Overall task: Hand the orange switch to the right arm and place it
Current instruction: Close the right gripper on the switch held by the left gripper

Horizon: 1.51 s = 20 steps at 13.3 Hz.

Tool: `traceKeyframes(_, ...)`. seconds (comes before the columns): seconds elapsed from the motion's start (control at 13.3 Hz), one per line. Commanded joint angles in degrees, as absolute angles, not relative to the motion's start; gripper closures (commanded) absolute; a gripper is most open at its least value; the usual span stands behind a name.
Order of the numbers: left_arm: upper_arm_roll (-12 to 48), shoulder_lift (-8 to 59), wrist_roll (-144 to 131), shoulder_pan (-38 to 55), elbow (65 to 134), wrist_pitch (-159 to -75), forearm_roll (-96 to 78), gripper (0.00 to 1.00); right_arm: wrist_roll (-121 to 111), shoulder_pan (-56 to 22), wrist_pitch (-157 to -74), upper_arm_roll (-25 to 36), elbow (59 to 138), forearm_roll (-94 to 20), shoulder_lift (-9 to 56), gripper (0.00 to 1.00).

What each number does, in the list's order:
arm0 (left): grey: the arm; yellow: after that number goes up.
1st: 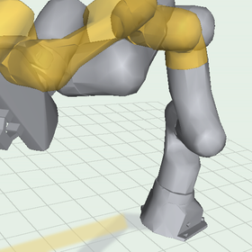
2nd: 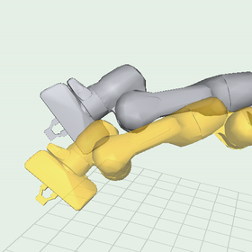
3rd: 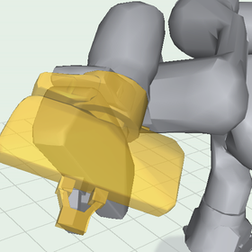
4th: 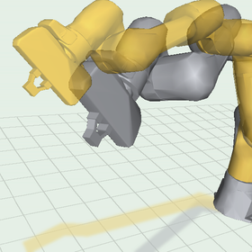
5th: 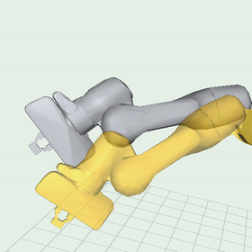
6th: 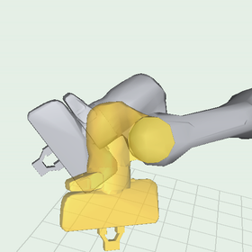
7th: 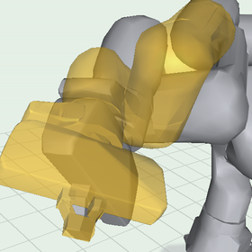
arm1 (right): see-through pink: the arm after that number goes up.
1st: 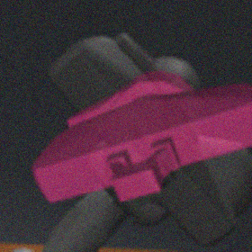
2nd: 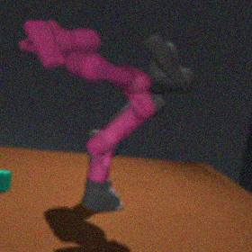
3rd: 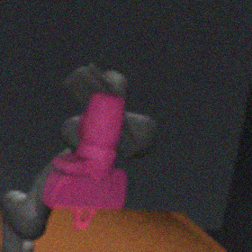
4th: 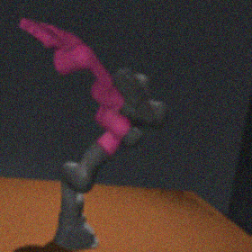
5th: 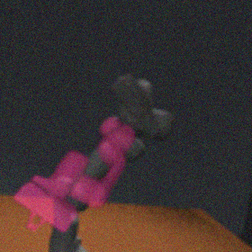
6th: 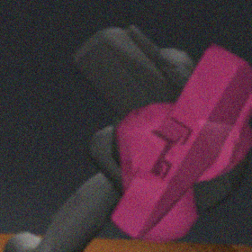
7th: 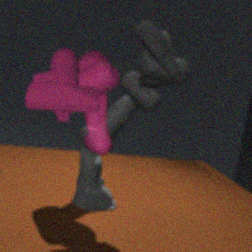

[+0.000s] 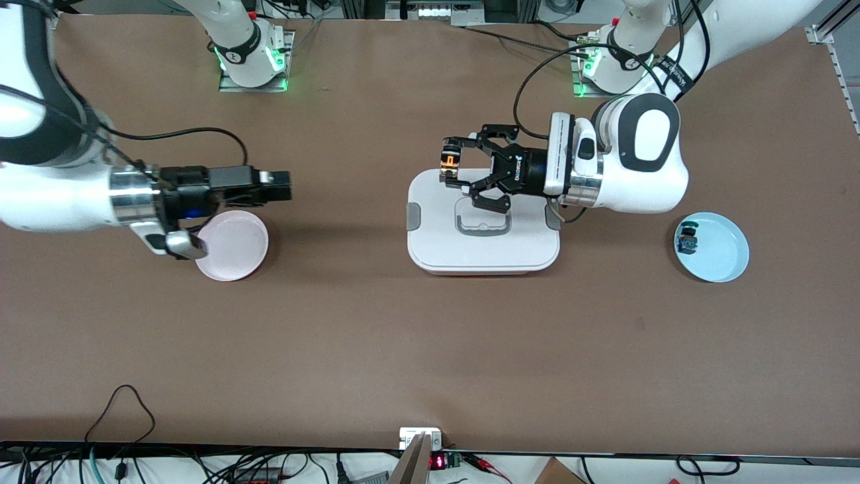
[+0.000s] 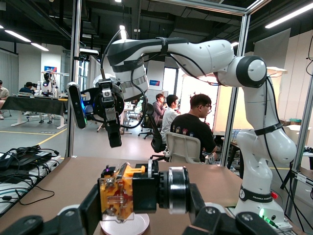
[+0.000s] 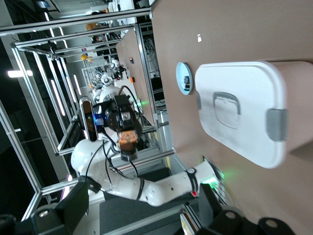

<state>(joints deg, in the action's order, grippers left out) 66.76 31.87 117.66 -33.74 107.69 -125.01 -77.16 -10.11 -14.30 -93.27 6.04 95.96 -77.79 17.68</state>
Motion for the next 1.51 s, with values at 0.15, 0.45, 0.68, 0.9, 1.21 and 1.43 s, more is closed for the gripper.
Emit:
traceKeyframes(0.15,67.4,31.1,119.8,-33.9,108.2,-126.4,-79.2,1.00,-10.4,-23.4,-101.2,6.3,98.2,-89.1,18.2,0.00)
traceKeyframes(0.45,67.4,31.1,119.8,-33.9,108.2,-126.4,-79.2,1.00,-10.9,-30.7,-110.6,6.3,98.2,-97.7,19.3,0.00)
traceKeyframes(0.68,67.5,31.1,119.8,-33.9,108.1,-126.4,-79.2,1.00,-12.6,-33.8,-112.8,6.4,98.3,-101.7,20.1,0.00)
traceKeyframes(0.9,67.4,31.1,119.8,-33.9,108.1,-126.4,-79.2,1.00,-14.8,-34.5,-113.3,6.3,99.1,-101.8,20.1,0.00)
traceKeyframes(1.21,67.4,31.1,119.9,-33.8,108.1,-126.4,-79.2,1.00,-15.0,-36.2,-113.6,6.4,100.0,-105.8,20.2,0.00)
traceKeyframes(1.43,67.4,31.1,119.9,-33.8,108.1,-126.4,-79.2,1.00,-15.3,-36.6,-114.1,6.4,100.1,-105.8,20.0,0.00)
